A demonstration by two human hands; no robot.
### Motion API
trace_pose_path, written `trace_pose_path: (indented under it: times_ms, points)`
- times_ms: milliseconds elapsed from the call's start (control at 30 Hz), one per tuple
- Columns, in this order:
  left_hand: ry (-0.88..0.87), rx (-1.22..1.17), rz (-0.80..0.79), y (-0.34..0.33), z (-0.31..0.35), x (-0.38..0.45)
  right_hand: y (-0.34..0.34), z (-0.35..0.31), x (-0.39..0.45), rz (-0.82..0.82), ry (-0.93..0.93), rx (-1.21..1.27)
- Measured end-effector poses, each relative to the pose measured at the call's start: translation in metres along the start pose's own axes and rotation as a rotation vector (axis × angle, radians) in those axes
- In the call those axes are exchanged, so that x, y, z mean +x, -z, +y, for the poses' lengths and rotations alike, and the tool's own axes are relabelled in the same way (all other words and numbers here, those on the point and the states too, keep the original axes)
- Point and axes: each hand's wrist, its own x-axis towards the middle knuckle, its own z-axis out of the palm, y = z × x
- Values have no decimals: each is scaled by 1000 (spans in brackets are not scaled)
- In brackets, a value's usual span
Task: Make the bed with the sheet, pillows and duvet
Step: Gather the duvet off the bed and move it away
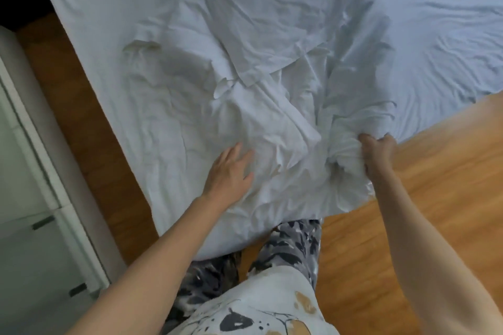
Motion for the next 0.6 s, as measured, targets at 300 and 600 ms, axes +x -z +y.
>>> trace_pose_path:
  times_ms: [300,600]
  points:
    - [99,-116,39,68,-84,-117,-44,-103,-177,-106,238,-56]
    - [45,-526,313,146,-70,-105,-85,-114,-314,-429,534,-389]
